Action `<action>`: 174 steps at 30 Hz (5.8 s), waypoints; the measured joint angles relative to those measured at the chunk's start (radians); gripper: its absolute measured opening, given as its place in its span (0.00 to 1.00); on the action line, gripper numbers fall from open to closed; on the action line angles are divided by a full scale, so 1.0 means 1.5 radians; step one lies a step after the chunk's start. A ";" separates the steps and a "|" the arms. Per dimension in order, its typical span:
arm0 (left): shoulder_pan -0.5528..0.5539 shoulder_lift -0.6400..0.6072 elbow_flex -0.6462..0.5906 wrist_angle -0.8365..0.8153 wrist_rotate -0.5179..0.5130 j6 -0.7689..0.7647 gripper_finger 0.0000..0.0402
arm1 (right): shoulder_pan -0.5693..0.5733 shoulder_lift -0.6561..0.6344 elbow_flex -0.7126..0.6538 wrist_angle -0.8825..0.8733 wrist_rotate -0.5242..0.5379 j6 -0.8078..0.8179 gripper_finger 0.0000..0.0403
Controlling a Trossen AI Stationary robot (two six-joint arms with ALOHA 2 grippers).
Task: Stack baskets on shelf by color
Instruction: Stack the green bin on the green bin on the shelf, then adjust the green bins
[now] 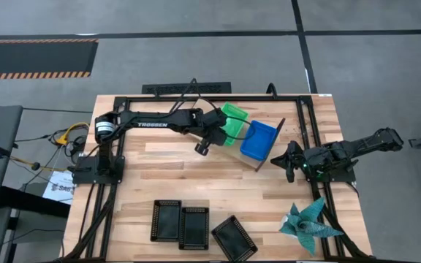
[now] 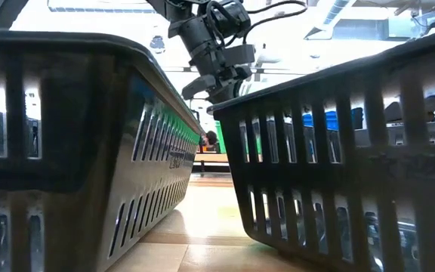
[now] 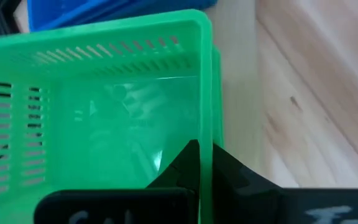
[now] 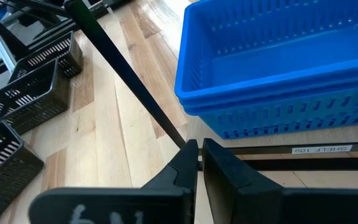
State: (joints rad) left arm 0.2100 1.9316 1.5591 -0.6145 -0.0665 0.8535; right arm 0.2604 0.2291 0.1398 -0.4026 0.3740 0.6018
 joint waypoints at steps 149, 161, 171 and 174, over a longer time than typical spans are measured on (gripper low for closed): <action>0.104 -0.050 -0.208 0.294 0.002 -0.452 0.00 | -0.001 0.000 -0.001 0.004 -0.004 0.013 0.13; 0.056 -0.042 -0.209 0.287 -0.068 -0.402 0.00 | 0.001 0.000 -0.001 0.004 -0.004 0.013 0.13; 0.136 -0.042 -0.209 0.366 -0.064 -0.426 0.00 | 0.001 0.000 -0.001 0.003 -0.004 0.013 0.13; 0.161 -0.042 -0.209 0.389 -0.017 -0.452 0.00 | 0.001 0.000 -0.001 0.003 -0.004 0.012 0.13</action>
State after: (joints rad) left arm 0.4508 1.8679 1.2461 -0.0313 -0.0923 0.1752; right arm 0.2611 0.2291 0.1383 -0.3985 0.3676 0.6205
